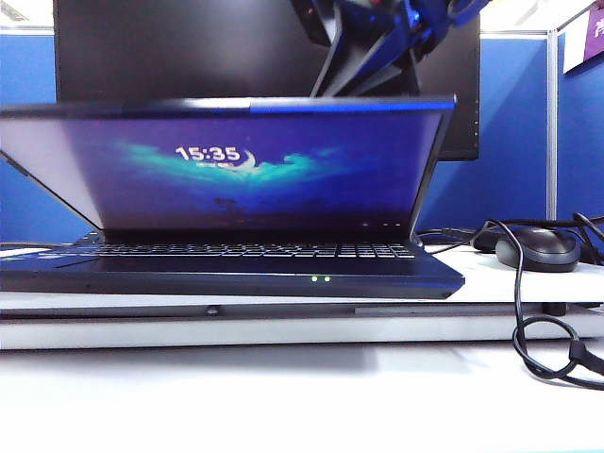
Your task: Close the lid of the black laptop.
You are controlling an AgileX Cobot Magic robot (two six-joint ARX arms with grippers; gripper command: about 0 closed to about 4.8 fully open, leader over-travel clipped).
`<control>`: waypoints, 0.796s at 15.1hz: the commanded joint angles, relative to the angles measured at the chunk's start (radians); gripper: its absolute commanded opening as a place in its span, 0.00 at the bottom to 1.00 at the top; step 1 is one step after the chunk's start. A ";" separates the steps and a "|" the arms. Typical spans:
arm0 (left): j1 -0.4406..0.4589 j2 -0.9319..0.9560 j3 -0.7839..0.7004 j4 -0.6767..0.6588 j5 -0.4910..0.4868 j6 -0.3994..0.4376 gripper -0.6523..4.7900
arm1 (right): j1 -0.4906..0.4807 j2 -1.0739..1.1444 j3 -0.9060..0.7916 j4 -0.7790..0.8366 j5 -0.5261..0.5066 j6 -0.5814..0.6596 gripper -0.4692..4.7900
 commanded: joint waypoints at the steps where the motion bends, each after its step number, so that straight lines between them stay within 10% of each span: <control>1: 0.000 0.076 0.055 -0.125 -0.113 0.089 0.11 | 0.021 -0.002 -0.016 0.029 0.055 0.028 0.09; 12: 0.002 0.263 0.056 -0.197 -0.275 0.216 0.11 | 0.032 -0.002 -0.016 0.047 0.094 0.051 0.09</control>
